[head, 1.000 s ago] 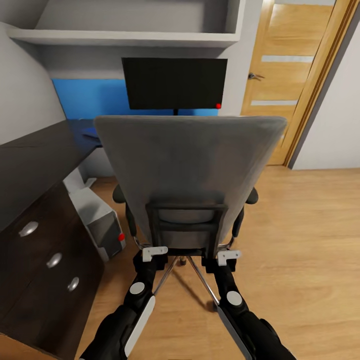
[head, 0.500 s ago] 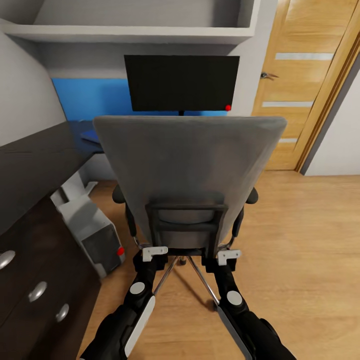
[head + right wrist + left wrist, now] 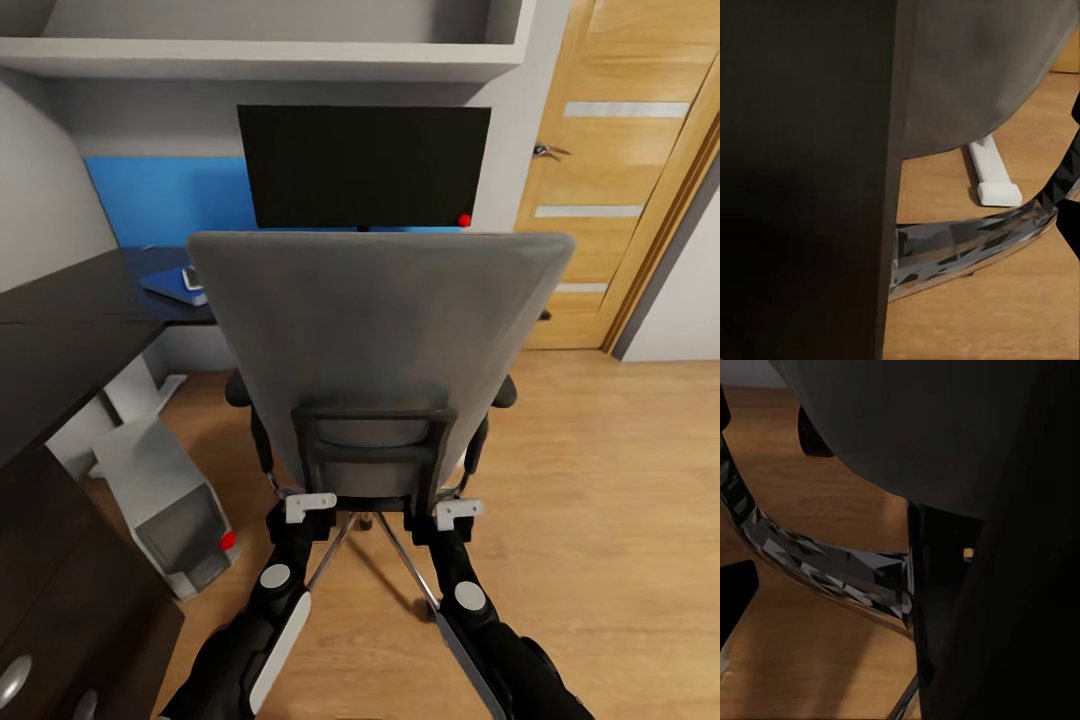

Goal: In the bedroom, organize the workspace by keeping the computer under the desk, ensuring the monitor is on the desk, placing the keyboard on the desk next to the monitor, placing the mouse on the desk next to the keyboard, moving the folder from the swivel chair onto the desk next to the mouse, stacking the notebook on top of the folder with the pen on top of the notebook, and positioning the swivel chair next to the desk.

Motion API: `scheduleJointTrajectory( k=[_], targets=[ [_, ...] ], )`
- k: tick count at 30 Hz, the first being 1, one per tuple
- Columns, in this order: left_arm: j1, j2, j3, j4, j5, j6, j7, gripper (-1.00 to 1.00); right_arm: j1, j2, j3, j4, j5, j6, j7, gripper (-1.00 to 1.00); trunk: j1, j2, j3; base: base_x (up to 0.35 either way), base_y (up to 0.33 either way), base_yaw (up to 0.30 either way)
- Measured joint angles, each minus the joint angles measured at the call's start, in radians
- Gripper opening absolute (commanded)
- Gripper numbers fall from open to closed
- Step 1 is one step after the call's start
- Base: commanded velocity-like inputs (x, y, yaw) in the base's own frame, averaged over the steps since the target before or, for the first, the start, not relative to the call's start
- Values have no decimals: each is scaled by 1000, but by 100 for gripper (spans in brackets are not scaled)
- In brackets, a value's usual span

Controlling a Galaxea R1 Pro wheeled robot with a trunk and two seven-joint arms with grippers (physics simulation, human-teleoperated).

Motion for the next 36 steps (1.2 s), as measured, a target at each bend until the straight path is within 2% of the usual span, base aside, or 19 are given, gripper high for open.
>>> scheduleJointTrajectory(
  k=[14,16,22,26,36],
  targets=[
    [0,0,1,-1,7,-1,1,100,0,0,0,0,4,1,1,100,0,0,0,318,0,0],
    [0,5,-3,-6,13,-4,-3,100,0,0,0,3,3,1,3,100,1,0,0,0,0,0],
    [4,-2,5,-24,21,-5,3,100,0,7,-3,6,2,-1,-4,100,1,0,0,0,0,0],
    [5,12,-13,-36,55,-6,1,100,0,-5,6,4,17,-1,-1,100,1,0,0,0,0,0],
    [5,14,-17,-40,138,-6,1,100,0,-8,0,4,13,-1,4,100,1,0,0,0,0,0]
  ],
)
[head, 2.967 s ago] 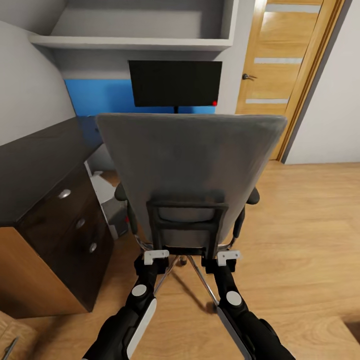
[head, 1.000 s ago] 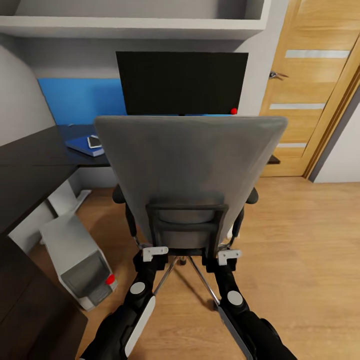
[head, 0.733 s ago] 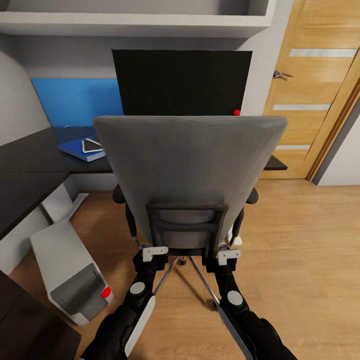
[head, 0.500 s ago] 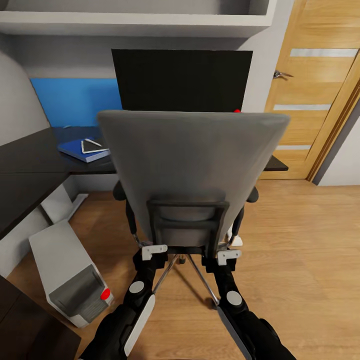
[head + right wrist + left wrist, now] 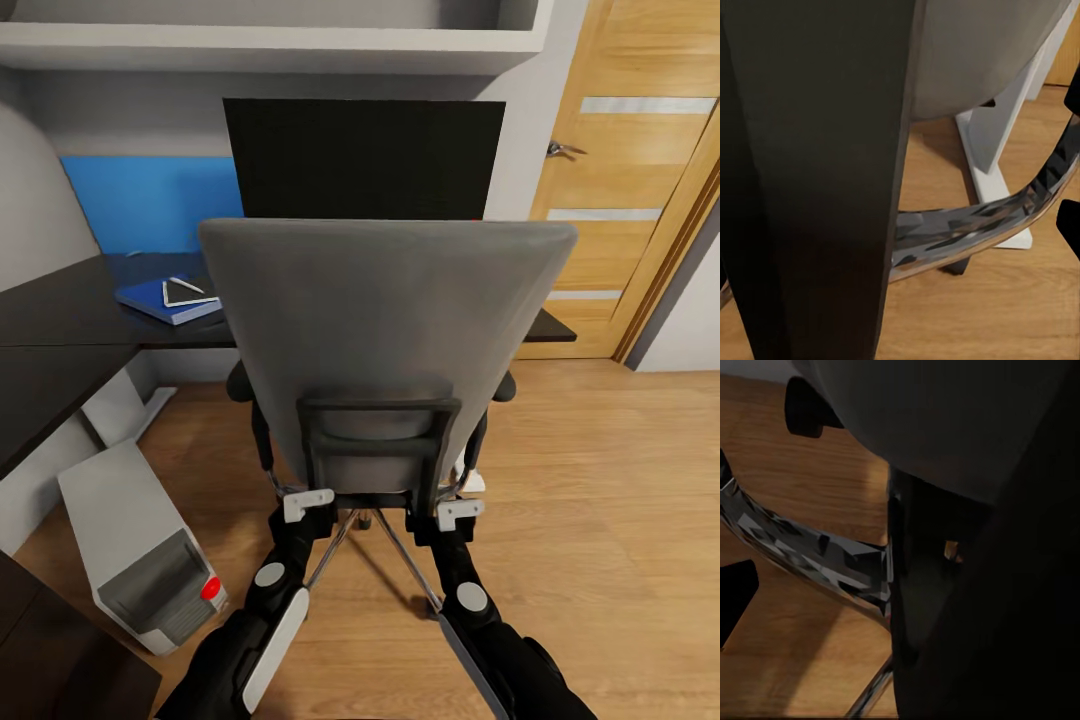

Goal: In the bedroom, organize the workspace by keeping the computer under the desk, ensuring the monitor is on the desk, placing the keyboard on the desk next to the monitor, placing the mouse on the desk next to the keyboard, moving the folder from the swivel chair onto the desk next to the mouse, stacking the notebook on top of the folder with the pen on top of the notebook, and positioning the swivel chair next to the desk.

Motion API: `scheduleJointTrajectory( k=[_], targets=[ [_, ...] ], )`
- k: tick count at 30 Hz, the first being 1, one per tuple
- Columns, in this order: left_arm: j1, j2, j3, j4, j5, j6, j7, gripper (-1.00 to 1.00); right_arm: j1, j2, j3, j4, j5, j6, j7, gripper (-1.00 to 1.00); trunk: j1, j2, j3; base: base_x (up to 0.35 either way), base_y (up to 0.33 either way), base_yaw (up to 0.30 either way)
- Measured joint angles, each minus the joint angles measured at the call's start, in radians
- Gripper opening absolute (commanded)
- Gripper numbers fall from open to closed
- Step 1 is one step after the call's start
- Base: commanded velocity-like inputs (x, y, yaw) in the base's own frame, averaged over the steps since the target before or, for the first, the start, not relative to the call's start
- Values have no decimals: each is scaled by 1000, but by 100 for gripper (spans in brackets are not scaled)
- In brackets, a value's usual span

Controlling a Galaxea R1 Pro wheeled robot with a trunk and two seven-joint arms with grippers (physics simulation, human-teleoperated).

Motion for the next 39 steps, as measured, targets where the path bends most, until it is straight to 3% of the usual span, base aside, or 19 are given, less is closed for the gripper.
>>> scheduleJointTrajectory(
  k=[10,11,13,22,39],
  targets=[
    [2,2,2,-16,94,3,-1,100,1,-6,2,-4,-1,-1,3,100,0,0,0,0,0,0],
    [2,2,-8,-10,-88,2,0,100,2,-6,5,-4,0,-1,7,100,0,0,0,0,0,0],
    [1,2,-3,-19,-112,2,-2,100,3,-7,7,-3,-2,-1,15,100,0,0,0,0,0,0],
    [3,2,15,-19,-106,4,-2,100,15,-19,6,-7,-2,-12,75,100,0,0,0,0,0,0],
    [3,2,12,-20,-109,4,-1,100,15,-22,6,-7,-2,-12,81,100,0,0,0,0,0,0]
  ],
)
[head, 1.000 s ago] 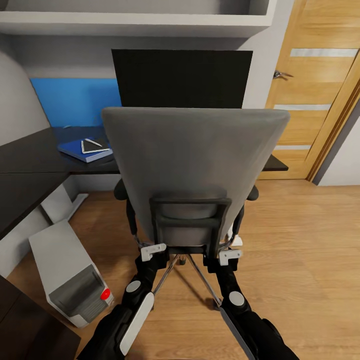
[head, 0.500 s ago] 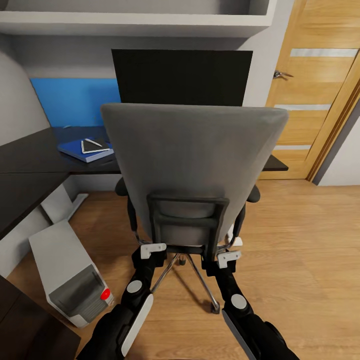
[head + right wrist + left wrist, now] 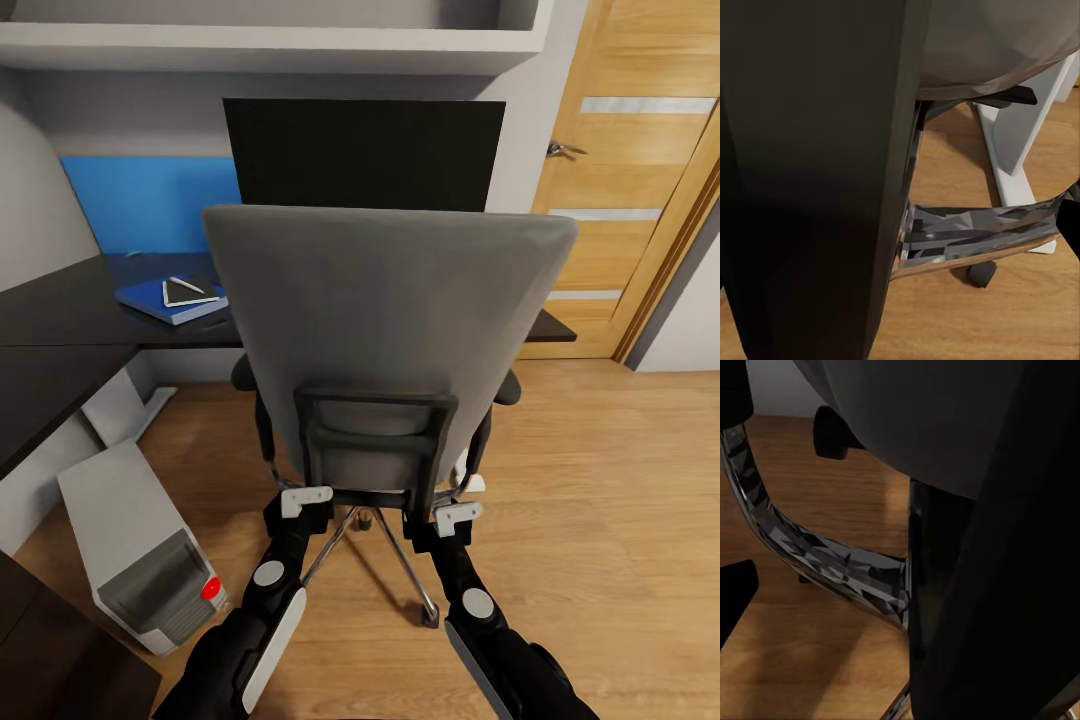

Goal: In the bedroom, organize the workspace by keeping the computer under the desk, ensuring the monitor is on the desk, placing the keyboard on the desk next to the monitor, placing the mouse on the desk next to the keyboard, moving the folder from the swivel chair onto the desk next to the mouse, stacking the notebook on top of the folder with the pen on top of the notebook, and positioning the swivel chair next to the desk.

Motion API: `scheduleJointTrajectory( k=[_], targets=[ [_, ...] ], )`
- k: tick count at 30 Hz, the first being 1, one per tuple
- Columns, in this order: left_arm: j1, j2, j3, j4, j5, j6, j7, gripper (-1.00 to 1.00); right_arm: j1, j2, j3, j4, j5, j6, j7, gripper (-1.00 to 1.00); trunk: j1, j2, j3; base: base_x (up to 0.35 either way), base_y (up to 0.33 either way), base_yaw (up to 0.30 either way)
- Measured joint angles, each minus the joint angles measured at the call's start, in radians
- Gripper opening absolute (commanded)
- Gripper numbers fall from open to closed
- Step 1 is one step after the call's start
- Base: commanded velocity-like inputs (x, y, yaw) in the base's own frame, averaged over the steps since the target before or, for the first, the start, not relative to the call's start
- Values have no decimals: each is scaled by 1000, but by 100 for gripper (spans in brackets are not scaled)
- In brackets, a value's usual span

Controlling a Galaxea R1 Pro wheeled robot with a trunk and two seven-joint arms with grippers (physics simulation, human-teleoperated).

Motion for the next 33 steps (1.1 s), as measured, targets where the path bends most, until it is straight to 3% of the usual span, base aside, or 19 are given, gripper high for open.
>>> scheduleJointTrajectory(
  k=[18,26,33],
  targets=[
    [12,17,-11,-1,-8,-3,-12,100,0,0,0,1,-5,0,0,100,0,0,0,0,0,0],
    [13,43,-19,-1,-15,1,-148,100,0,-11,-2,1,-4,1,11,100,0,0,0,0,0,0],
    [12,48,-20,-1,-18,2,-171,100,0,-16,-3,1,-4,1,79,100,0,0,0,0,0,0]
  ],
)
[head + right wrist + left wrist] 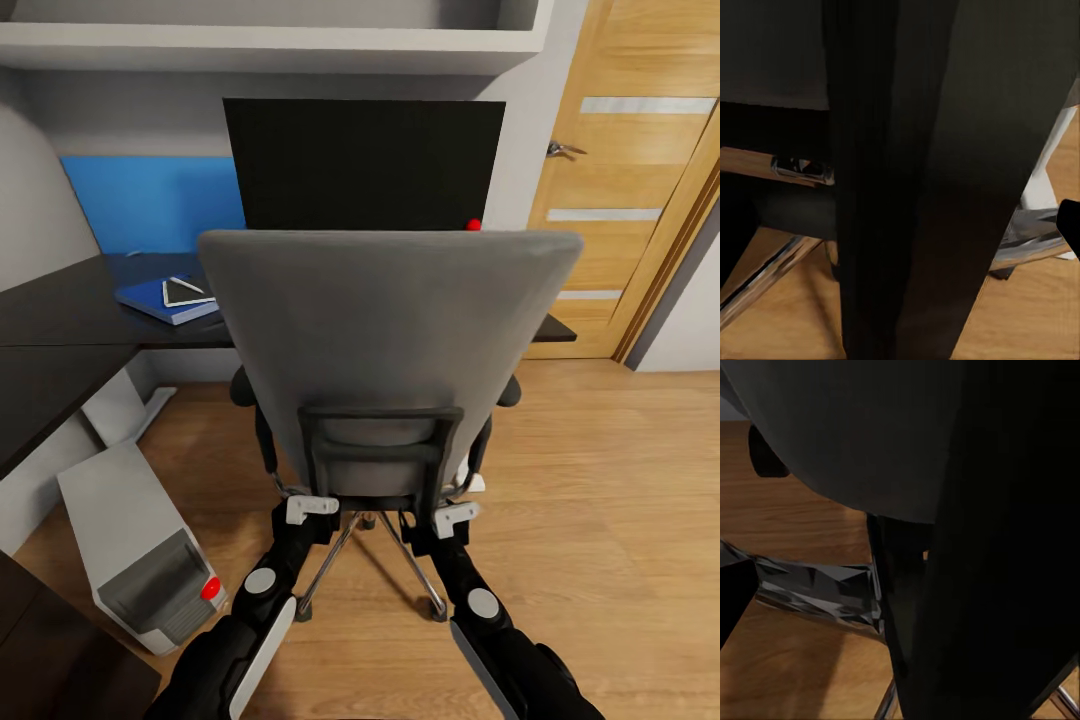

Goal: In the bedroom, organize the workspace by keeping the computer under the desk, ensuring the monitor is on the desk, placing the keyboard on the desk next to the monitor, placing the mouse on the desk next to the keyboard, moving the folder from the swivel chair onto the desk next to the mouse, stacking the notebook on top of the folder with the pen on top of the notebook, and positioning the swivel chair next to the desk.

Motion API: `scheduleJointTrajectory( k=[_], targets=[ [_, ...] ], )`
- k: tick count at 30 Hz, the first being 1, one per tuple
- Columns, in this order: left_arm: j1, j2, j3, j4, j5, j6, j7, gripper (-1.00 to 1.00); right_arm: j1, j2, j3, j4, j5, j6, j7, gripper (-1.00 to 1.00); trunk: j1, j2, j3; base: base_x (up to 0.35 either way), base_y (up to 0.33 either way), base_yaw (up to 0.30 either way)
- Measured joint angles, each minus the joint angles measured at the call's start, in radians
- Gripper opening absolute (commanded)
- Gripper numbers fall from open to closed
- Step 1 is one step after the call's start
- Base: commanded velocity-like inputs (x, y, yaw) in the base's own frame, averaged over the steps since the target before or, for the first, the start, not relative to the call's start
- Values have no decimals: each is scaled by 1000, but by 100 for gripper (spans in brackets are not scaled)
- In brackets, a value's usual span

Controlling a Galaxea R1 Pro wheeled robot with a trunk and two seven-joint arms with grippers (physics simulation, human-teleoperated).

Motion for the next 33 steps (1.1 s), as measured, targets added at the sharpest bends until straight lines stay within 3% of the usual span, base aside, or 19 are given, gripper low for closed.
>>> scheduleJointTrajectory(
  k=[9,25,33],
  targets=[
    [0,0,0,0,1,0,-3,100,0,-13,0,1,0,0,82,100,0,0,0,0,0,0],
    [1,5,0,1,0,1,-5,100,0,-13,0,1,0,0,89,100,0,0,0,0,0,0],
    [0,19,0,2,-1,3,-44,100,0,-13,0,1,1,0,89,100,0,0,0,0,0,0]
  ],
)
